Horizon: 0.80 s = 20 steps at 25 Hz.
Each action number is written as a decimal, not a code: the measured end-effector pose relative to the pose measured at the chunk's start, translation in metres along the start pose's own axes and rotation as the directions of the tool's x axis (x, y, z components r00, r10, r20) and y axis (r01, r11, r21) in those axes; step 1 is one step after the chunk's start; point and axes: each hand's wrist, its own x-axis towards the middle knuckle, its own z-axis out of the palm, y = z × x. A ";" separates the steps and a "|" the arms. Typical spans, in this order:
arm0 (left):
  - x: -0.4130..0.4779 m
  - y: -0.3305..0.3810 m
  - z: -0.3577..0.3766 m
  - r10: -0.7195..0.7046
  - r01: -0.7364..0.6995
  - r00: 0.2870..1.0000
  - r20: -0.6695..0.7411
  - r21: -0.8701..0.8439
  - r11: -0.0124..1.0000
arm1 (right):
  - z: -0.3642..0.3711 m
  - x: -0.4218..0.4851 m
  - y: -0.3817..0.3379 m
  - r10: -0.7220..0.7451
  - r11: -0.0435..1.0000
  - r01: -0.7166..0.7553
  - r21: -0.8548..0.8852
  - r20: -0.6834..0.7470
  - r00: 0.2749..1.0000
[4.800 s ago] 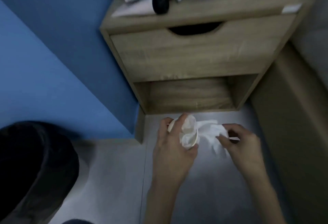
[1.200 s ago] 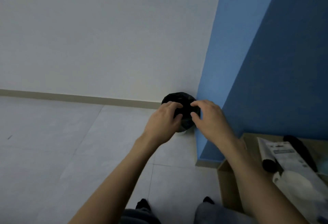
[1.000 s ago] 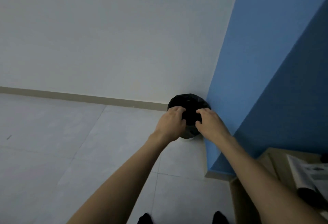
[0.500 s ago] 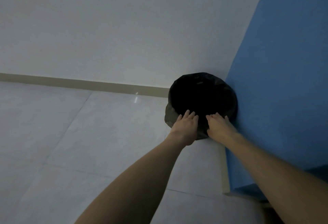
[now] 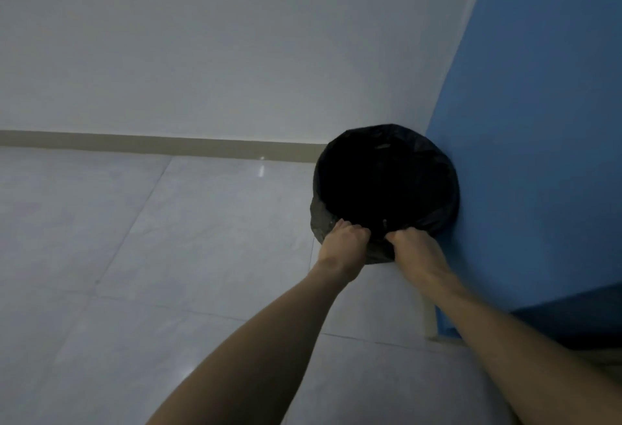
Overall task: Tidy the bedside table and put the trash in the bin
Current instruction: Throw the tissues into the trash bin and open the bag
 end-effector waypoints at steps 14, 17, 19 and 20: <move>-0.284 0.054 0.048 0.053 -0.019 0.940 0.336 -0.101 0.995 | 0.057 -0.282 -0.079 0.054 0.995 -0.075 0.061 0.293 0.955; -0.335 0.068 0.056 0.053 -0.010 0.921 0.385 -0.112 0.994 | 0.061 -0.339 -0.096 0.074 0.986 -0.117 0.119 0.316 0.946; -0.365 0.076 0.063 0.041 0.003 0.911 0.410 -0.107 0.994 | 0.062 -0.371 -0.106 0.125 0.963 -0.197 0.183 0.345 0.930; -0.379 0.078 0.066 0.037 0.005 0.908 0.418 -0.098 0.995 | 0.062 -0.384 -0.112 0.127 0.963 -0.201 0.179 0.356 0.926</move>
